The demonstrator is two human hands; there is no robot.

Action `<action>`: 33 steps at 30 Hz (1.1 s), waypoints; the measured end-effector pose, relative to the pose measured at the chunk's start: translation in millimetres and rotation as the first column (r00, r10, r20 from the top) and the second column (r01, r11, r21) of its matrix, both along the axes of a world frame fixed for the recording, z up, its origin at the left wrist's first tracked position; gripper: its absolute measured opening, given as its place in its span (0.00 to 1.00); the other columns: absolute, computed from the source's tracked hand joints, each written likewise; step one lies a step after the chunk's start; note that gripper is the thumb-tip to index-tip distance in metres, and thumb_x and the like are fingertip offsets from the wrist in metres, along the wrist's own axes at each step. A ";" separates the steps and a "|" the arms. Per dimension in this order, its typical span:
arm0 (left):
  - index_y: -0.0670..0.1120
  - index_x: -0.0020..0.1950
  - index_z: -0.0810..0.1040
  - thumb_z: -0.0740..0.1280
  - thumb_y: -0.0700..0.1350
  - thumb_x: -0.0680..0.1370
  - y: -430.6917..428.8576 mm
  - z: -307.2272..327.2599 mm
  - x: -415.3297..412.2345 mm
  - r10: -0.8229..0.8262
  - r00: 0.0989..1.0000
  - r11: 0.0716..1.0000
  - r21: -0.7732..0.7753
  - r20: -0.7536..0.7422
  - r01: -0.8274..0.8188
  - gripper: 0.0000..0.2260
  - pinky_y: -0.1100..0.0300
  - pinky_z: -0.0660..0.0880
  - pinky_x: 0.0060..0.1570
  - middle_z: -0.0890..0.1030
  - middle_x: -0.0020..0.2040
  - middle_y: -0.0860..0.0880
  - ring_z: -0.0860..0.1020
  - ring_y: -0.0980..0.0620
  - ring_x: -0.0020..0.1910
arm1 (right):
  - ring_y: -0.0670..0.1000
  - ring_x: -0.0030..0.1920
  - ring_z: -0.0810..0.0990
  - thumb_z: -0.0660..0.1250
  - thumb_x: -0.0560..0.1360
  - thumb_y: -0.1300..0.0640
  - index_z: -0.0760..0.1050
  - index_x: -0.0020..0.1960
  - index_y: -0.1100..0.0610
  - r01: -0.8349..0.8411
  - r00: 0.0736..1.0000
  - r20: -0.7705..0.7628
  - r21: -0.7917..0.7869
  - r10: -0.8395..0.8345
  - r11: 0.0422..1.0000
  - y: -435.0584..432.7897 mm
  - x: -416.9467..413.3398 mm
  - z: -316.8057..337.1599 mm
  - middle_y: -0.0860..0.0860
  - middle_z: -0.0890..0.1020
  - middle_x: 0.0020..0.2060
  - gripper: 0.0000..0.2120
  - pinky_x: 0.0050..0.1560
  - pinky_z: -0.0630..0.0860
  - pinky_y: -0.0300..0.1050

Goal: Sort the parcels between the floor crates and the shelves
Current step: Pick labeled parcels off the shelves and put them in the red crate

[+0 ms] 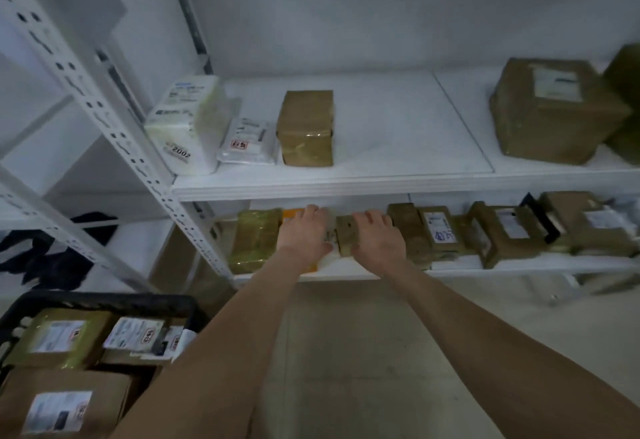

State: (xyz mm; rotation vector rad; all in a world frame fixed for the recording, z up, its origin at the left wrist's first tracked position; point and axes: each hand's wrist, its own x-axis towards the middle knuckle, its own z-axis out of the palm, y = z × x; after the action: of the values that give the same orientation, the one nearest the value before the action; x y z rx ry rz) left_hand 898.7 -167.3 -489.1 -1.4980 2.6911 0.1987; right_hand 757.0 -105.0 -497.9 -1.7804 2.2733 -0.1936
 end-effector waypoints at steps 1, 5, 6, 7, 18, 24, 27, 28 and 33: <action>0.47 0.74 0.59 0.69 0.54 0.74 3.0 7.7 -12.0 -0.010 1.000 1.000 -0.018 -0.007 0.010 0.32 0.49 0.72 0.57 0.64 0.71 0.46 0.67 0.44 0.68 | 0.58 0.65 0.66 0.64 0.74 0.53 0.63 0.69 0.54 0.004 1.000 -0.007 -0.010 -0.004 1.000 3.8 -12.5 6.1 0.55 0.66 0.67 0.25 0.61 0.69 0.52; 0.47 0.75 0.57 0.67 0.54 0.75 9.4 32.8 -49.5 -0.012 0.999 0.998 -0.069 -0.034 0.010 0.32 0.49 0.69 0.63 0.62 0.73 0.46 0.65 0.45 0.69 | 0.57 0.65 0.66 0.64 0.75 0.52 0.62 0.70 0.52 0.022 1.000 -0.004 -0.074 -0.023 0.997 6.5 -55.4 30.3 0.54 0.67 0.67 0.25 0.63 0.68 0.51; 0.47 0.75 0.57 0.66 0.55 0.76 8.2 39.0 -54.7 -0.011 0.999 0.996 -0.084 -0.047 0.007 0.32 0.49 0.68 0.64 0.62 0.73 0.46 0.65 0.45 0.69 | 0.56 0.65 0.66 0.64 0.76 0.52 0.61 0.71 0.52 0.023 1.000 -0.010 -0.102 -0.024 0.995 3.1 -63.1 36.5 0.54 0.66 0.67 0.25 0.63 0.68 0.51; 0.47 0.75 0.58 0.65 0.56 0.76 5.5 45.1 -57.6 -0.004 0.998 0.995 -0.097 -0.068 -0.002 0.31 0.49 0.68 0.64 0.62 0.73 0.46 0.65 0.45 0.69 | 0.56 0.65 0.66 0.63 0.76 0.51 0.61 0.71 0.52 0.020 1.000 -0.011 -0.125 -0.021 0.992 -2.2 -68.7 42.8 0.54 0.66 0.67 0.25 0.63 0.68 0.50; 0.44 0.73 0.61 0.62 0.53 0.79 -119.3 91.1 -22.9 0.365 0.788 0.899 -0.031 -0.495 -0.436 0.26 0.46 0.70 0.60 0.65 0.71 0.43 0.68 0.42 0.68 | 0.56 0.72 0.62 0.61 0.78 0.42 0.55 0.77 0.55 0.098 0.846 0.531 -0.072 -0.045 0.993 -126.3 -43.6 74.3 0.55 0.62 0.74 0.33 0.69 0.62 0.49; 0.38 0.76 0.57 0.60 0.55 0.80 -191.9 84.3 -16.2 0.601 0.568 0.798 0.381 -0.562 -0.467 0.31 0.50 0.64 0.66 0.65 0.73 0.39 0.66 0.40 0.71 | 0.56 0.73 0.62 0.63 0.76 0.40 0.53 0.77 0.58 0.202 0.612 0.775 0.038 -0.156 0.979 -190.0 -40.9 82.8 0.56 0.61 0.75 0.38 0.71 0.61 0.49; 0.37 0.70 0.67 0.61 0.55 0.80 -203.8 78.4 -25.5 0.663 0.504 0.746 0.545 -0.554 -0.383 0.27 0.52 0.69 0.61 0.73 0.67 0.38 0.74 0.41 0.62 | 0.56 0.71 0.66 0.64 0.76 0.41 0.55 0.77 0.59 0.215 0.552 0.812 0.081 -0.190 0.973 -204.3 -45.3 82.2 0.55 0.63 0.74 0.37 0.70 0.65 0.49; 0.37 0.66 0.71 0.62 0.54 0.79 -206.1 77.7 -32.2 0.689 0.453 0.719 0.608 -0.565 -0.337 0.23 0.52 0.73 0.57 0.76 0.63 0.38 0.77 0.42 0.56 | 0.55 0.68 0.69 0.64 0.76 0.42 0.58 0.76 0.59 0.200 0.534 0.825 0.090 -0.185 0.976 -207.2 -48.5 81.7 0.55 0.66 0.72 0.35 0.66 0.68 0.47; 0.39 0.64 0.74 0.65 0.46 0.79 -200.4 84.2 -68.7 0.647 0.370 0.754 0.632 -0.666 -0.180 0.16 0.50 0.77 0.55 0.79 0.58 0.40 0.79 0.42 0.54 | 0.49 0.50 0.80 0.73 0.72 0.53 0.74 0.64 0.57 0.249 0.436 0.894 -0.007 -0.106 0.968 -205.4 -78.0 83.5 0.54 0.81 0.58 0.22 0.53 0.77 0.41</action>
State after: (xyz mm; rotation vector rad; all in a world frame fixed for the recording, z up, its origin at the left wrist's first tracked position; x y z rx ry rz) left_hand 829.9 -367.8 -404.9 -2.2842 2.2457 2.0077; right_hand 679.0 -310.4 -414.4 -1.0031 1.6085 -1.0840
